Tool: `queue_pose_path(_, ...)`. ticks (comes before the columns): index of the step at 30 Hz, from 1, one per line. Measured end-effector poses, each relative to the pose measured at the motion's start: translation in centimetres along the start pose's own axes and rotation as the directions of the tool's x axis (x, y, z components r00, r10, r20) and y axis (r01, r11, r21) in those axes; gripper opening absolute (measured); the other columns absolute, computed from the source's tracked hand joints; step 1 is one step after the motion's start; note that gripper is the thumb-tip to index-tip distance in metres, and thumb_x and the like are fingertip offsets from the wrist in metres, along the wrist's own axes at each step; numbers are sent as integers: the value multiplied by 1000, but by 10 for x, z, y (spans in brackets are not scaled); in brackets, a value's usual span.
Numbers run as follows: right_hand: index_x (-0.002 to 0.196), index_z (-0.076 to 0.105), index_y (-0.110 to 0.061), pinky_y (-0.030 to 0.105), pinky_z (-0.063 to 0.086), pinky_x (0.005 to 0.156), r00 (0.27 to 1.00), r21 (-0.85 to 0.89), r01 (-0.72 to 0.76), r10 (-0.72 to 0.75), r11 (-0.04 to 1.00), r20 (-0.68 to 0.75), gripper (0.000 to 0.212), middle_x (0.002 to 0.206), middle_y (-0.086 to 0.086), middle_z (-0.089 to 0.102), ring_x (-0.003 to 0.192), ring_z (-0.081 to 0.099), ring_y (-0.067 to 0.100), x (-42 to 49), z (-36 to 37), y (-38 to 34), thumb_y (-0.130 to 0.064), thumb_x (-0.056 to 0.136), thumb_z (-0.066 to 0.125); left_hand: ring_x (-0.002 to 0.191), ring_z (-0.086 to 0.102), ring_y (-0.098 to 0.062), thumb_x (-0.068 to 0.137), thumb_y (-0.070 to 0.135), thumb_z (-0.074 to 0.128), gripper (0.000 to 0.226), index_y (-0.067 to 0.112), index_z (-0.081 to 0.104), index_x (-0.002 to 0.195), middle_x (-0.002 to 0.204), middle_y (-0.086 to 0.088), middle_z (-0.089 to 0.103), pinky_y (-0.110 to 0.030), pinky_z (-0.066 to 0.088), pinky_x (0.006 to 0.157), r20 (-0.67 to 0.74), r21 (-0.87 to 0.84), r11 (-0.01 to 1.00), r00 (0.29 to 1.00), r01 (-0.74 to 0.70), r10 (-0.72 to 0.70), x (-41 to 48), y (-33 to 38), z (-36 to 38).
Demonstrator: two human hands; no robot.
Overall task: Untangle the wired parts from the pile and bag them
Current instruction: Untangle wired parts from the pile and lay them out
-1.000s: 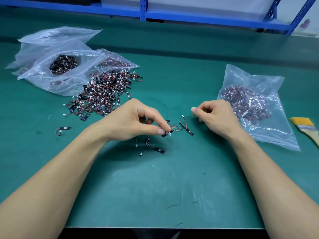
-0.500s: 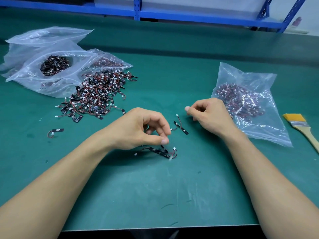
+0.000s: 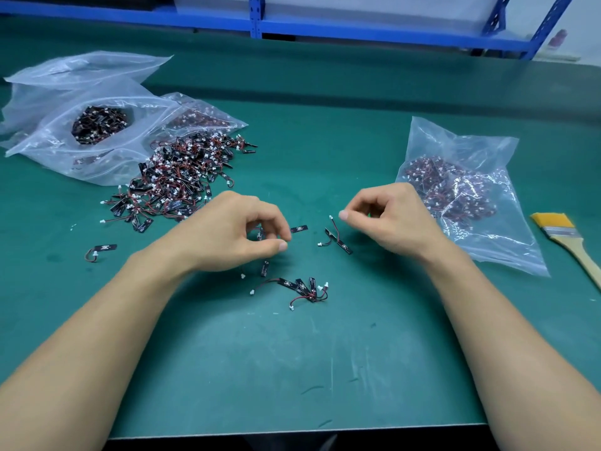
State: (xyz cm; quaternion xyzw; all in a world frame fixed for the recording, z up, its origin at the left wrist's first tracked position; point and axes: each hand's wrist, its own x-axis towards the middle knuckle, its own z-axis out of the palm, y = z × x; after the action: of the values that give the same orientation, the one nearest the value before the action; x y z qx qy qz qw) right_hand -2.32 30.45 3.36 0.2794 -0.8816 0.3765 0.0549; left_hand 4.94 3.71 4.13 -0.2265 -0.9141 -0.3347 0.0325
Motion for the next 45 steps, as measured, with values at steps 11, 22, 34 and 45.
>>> queue_pose_path(11,81,78,-26,20,32,54,906,-4,226,-209,974,369,5,46,-8,41,49,41,12,-14,19,-34,-30,81,79,62,52,-5,82,38,77,11,38,67,84,71,24,65,-27,39,62,-40,201,955,976,219,-215,-3,-33,-23)
queue_pose_path(22,117,74,-26,39,40,89,948,-267,310,-276,912,158,25,111,-6,59,98,39,16,-6,33,-20,-29,93,66,74,51,14,83,30,78,15,36,72,95,81,23,65,-16,36,67,-46,224,957,983,186,-180,-2,-41,-22)
queue_pose_path(34,99,76,-29,34,28,87,968,-305,228,-181,925,175,12,85,-15,62,97,40,16,-4,34,-14,-32,89,72,80,55,1,84,35,77,10,35,75,93,86,15,64,-35,49,80,-20,224,965,991,137,-136,1,-38,-16)
queue_pose_path(45,95,77,-26,45,39,98,954,-216,253,-207,943,215,10,102,-14,65,103,44,18,-4,33,-18,-26,86,73,95,55,-17,91,12,67,23,31,71,103,99,15,60,-38,46,87,-31,181,981,998,67,-62,2,-35,-12)
